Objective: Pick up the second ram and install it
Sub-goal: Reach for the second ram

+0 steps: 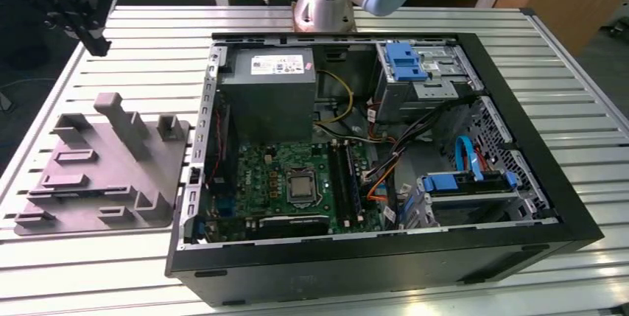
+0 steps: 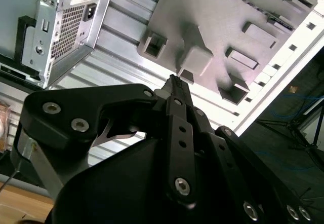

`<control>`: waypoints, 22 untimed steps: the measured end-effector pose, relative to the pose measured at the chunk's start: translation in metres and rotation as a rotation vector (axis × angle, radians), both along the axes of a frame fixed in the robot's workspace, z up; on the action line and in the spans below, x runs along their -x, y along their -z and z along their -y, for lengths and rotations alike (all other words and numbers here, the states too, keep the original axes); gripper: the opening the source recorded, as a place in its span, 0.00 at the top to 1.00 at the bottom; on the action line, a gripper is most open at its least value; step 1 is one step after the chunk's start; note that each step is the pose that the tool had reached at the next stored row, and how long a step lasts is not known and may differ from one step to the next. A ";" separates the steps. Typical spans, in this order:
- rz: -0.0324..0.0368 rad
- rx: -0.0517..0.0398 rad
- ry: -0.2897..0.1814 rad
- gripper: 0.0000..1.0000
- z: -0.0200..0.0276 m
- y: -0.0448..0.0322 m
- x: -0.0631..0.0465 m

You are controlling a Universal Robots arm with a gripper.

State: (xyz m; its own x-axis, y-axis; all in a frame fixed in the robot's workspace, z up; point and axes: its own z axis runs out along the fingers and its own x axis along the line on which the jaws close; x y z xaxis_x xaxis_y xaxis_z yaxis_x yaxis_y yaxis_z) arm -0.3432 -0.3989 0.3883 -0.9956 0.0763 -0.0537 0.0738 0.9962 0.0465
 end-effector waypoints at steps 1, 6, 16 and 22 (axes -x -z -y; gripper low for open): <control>0.0002 -0.0001 0.000 0.90 0.0000 0.0003 0.003; 0.0002 0.0000 0.000 0.90 0.0000 0.0012 0.018; 0.0004 -0.0001 0.000 0.90 0.0000 0.0055 0.049; 0.0003 -0.0001 0.000 0.90 0.0027 0.0114 0.056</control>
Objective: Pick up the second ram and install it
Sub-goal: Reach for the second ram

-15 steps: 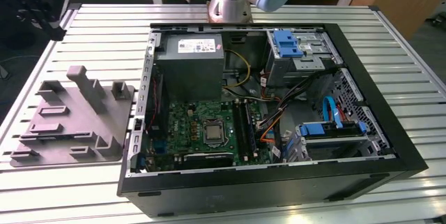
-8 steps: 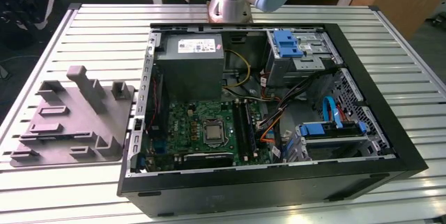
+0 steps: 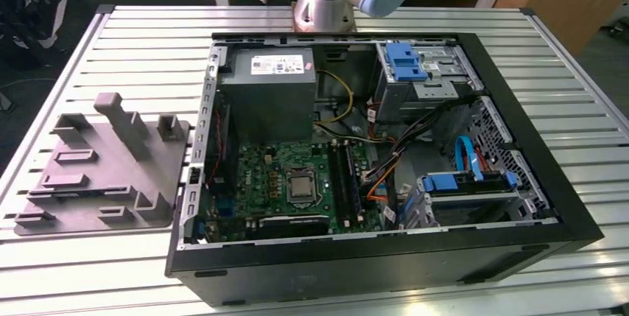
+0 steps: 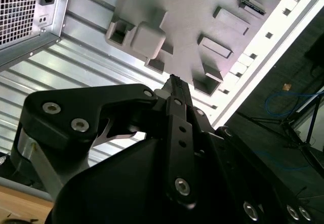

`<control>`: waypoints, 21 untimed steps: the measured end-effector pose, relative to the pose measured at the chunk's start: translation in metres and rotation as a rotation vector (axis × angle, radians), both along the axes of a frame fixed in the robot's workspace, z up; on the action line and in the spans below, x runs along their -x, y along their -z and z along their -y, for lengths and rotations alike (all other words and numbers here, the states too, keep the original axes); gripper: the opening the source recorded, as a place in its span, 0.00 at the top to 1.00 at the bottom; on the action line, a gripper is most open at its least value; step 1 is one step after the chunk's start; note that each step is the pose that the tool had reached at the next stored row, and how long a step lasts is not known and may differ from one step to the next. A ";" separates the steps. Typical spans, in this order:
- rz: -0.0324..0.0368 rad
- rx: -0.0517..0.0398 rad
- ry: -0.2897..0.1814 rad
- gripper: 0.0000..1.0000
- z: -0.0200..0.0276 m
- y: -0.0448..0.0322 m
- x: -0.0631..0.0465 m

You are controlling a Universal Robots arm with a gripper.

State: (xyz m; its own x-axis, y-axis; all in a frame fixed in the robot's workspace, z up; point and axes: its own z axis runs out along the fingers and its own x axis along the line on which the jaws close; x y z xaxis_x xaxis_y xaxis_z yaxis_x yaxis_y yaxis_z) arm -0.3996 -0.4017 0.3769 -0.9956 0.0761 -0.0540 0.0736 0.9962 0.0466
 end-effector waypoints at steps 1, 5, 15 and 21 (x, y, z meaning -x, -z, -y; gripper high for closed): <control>0.0000 0.0000 0.000 0.90 0.0010 0.0009 0.000; -0.0010 0.0007 0.000 0.90 0.0064 0.0040 0.002; -0.0086 0.0067 0.000 0.90 0.0186 0.0136 0.006; -0.0122 0.0081 0.000 0.90 0.0274 0.0213 0.009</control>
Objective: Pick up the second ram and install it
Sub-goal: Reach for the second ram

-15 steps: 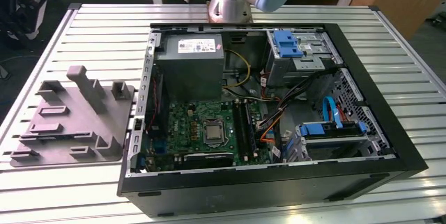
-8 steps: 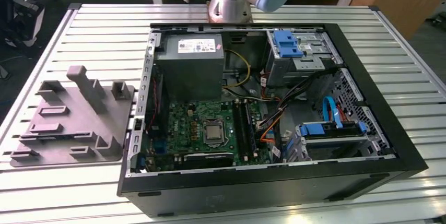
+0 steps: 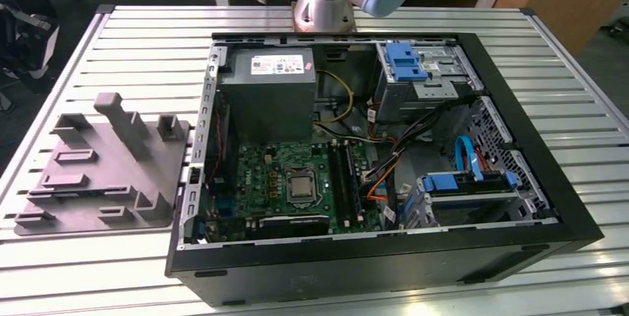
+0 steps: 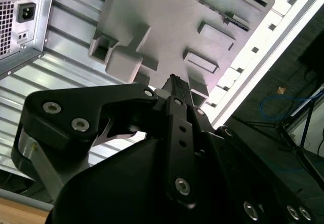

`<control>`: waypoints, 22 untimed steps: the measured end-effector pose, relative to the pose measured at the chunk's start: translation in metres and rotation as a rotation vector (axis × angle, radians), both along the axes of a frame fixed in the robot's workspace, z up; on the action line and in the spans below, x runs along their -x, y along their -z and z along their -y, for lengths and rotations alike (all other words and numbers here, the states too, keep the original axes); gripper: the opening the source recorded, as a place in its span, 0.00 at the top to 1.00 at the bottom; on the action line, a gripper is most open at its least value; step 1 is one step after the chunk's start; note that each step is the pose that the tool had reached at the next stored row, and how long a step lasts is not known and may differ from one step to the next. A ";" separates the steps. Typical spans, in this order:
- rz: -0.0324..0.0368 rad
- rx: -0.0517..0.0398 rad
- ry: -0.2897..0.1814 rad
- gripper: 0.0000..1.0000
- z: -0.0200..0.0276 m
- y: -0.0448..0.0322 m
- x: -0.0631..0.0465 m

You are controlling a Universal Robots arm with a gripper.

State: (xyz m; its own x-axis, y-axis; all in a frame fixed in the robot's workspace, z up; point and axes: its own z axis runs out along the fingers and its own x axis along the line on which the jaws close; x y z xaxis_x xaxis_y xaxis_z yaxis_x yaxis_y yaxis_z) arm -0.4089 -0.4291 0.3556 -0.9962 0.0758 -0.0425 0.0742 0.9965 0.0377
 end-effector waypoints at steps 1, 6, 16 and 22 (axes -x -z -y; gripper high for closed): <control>-0.0006 0.0000 0.000 0.90 0.0021 0.0014 0.000; -0.0034 0.0000 0.000 0.90 0.0137 0.0078 0.000; -0.0073 0.0000 0.000 0.90 0.0317 0.0214 0.001; -0.0077 -0.0001 0.000 0.90 0.0389 0.0303 0.001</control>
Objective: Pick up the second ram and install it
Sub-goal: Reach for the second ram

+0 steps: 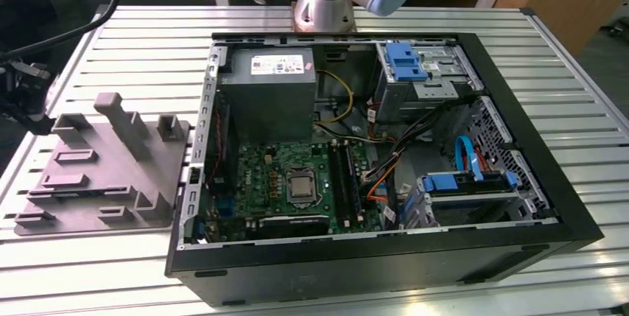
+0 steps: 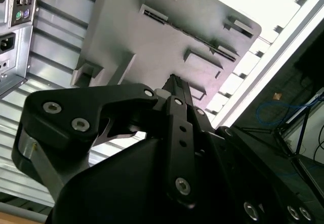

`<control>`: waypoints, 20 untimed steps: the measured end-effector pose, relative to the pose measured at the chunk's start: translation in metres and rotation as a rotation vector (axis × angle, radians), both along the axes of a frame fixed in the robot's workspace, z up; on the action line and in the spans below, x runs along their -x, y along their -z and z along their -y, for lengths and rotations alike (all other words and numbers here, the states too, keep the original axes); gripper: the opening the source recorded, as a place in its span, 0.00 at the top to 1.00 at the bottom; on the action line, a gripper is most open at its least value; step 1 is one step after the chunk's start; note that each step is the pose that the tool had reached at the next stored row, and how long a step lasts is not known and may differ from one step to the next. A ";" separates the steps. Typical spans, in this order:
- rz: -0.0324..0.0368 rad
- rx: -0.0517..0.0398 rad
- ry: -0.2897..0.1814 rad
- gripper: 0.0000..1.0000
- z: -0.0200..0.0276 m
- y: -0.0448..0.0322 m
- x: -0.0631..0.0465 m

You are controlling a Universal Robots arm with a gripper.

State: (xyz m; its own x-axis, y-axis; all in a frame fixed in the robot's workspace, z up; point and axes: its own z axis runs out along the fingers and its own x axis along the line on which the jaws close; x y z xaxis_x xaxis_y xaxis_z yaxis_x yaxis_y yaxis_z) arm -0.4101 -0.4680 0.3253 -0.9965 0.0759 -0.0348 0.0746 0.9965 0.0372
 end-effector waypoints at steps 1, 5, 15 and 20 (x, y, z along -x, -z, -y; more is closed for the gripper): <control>-0.0002 0.0001 0.000 0.90 0.0009 0.0013 0.000; -0.0003 0.0002 0.000 0.90 0.0039 0.0059 0.002; -0.0004 0.0002 0.000 0.90 0.0105 0.0206 0.005; -0.0004 0.0002 0.000 0.90 0.0120 0.0276 0.007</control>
